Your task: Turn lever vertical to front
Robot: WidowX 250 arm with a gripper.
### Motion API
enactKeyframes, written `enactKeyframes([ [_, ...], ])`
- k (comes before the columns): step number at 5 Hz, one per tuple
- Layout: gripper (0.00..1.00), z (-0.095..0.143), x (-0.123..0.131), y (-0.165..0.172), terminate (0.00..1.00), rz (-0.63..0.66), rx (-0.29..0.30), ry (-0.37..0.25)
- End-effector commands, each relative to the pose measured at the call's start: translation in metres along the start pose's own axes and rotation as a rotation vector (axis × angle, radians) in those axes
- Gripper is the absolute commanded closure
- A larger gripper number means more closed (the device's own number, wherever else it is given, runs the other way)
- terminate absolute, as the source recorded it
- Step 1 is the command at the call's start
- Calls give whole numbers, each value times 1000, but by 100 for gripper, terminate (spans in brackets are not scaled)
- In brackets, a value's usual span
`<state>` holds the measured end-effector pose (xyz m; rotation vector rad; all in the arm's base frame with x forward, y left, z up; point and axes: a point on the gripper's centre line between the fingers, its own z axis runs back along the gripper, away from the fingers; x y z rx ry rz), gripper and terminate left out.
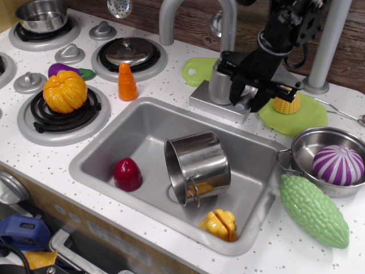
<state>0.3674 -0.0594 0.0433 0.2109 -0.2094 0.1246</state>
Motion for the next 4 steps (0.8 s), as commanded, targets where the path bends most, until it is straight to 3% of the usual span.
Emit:
enactKeyframes([
  [1, 100, 8, -2, 2, 0, 24, -42, -77],
  [2, 0, 11, -1, 3, 0, -3, -43, -78],
  [3, 0, 11, -1, 3, 0, -3, -43, -78],
  [4, 0, 11, -1, 3, 100, -3, -43, -78],
])
